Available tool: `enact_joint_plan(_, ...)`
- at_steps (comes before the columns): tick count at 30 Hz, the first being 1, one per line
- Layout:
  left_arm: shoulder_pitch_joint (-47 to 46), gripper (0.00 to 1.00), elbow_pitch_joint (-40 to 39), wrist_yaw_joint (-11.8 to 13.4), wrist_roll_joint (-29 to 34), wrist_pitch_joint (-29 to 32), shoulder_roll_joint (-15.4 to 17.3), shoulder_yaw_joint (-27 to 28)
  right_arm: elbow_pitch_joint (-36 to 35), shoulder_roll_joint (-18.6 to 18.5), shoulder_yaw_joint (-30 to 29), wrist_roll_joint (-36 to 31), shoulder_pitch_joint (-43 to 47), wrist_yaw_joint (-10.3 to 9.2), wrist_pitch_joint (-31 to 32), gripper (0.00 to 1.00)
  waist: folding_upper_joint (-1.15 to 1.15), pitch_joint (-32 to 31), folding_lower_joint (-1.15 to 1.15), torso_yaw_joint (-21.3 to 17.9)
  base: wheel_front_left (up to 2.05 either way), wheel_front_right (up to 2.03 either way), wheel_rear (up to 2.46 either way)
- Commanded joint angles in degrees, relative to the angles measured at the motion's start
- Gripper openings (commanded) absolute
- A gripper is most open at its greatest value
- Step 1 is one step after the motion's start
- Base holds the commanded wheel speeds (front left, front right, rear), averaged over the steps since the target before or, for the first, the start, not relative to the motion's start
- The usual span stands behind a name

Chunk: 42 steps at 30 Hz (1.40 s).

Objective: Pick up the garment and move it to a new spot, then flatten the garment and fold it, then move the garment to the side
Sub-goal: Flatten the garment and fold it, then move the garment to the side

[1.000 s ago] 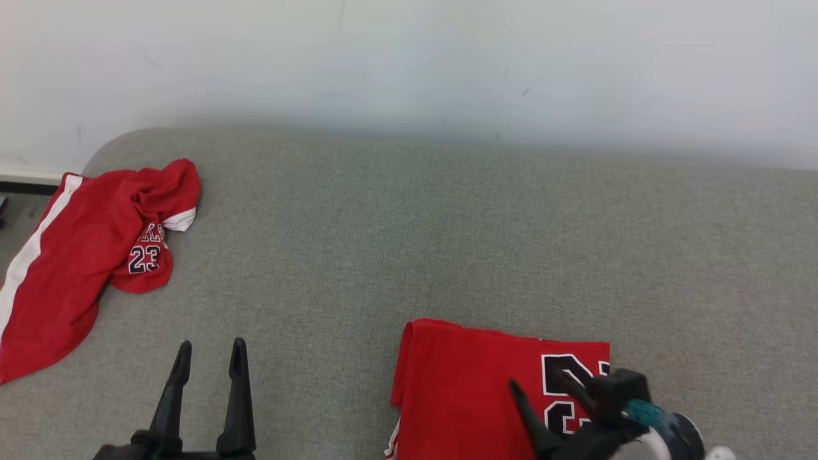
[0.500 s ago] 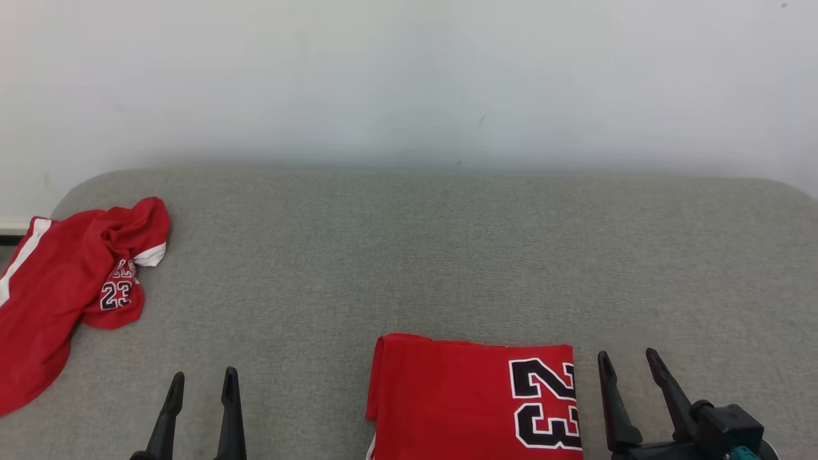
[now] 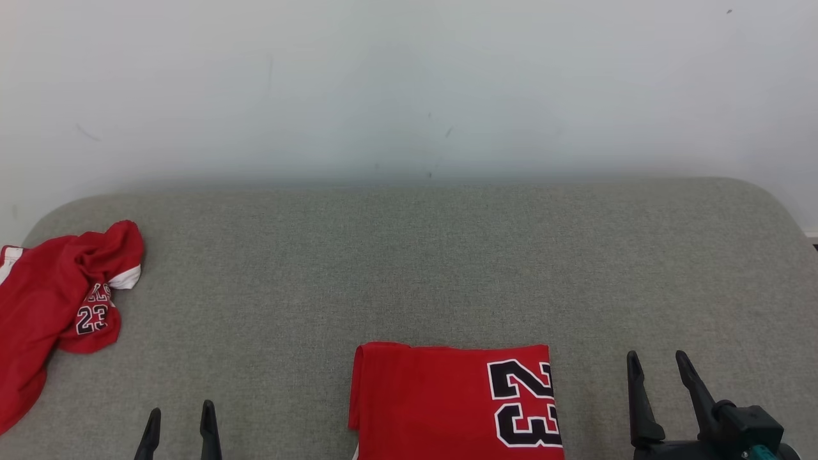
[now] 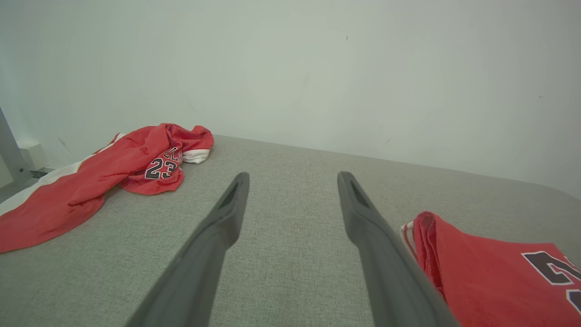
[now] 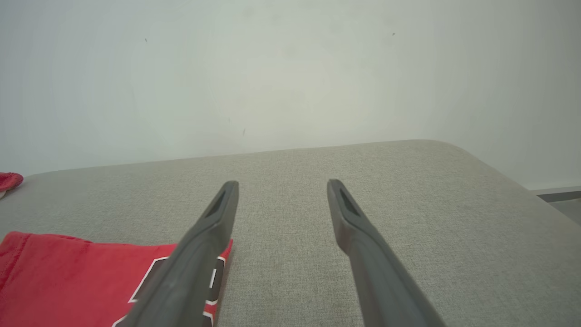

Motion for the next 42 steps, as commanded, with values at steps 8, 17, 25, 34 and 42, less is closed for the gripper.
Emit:
enact_joint_plan(8,0.92,1.00,0.87,-0.42,0.10,-0.12,-0.08,-0.29,1.39,0.02,-1.00,-1.77,-1.02,-0.11,1.90,1.00,0.00,0.10,0.00,0.35,0.00,0.00,0.00)
enact_joint_plan(17,1.08,1.00,0.35,0.04,-0.20,-0.12,-0.09,-0.85,0.88,0.01,-0.54,-2.41,-1.15,-0.10,2.78,1.00,0.00,0.24,0.00,0.50,0.00,0.00,0.00)
enact_joint_plan(25,0.83,1.00,-0.35,0.47,-0.21,-0.12,-0.10,-1.58,0.04,0.01,0.25,-2.34,-0.77,-0.10,4.33,1.00,0.00,0.56,0.00,0.46,0.00,0.00,0.00)
enact_joint_plan(34,0.72,1.00,-0.57,1.00,-0.48,-0.12,-0.09,-2.40,-3.38,-0.13,0.23,1.35,-0.27,-0.11,24.75,1.00,0.00,1.00,0.00,0.68,0.00,0.00,0.00)
enact_joint_plan(42,0.23,1.00,-0.85,1.33,-0.34,-0.12,-0.08,-3.23,-13.32,0.00,1.23,1.71,-1.04,-0.11,53.39,1.00,0.00,1.45,0.00,1.25,0.00,0.00,0.00)
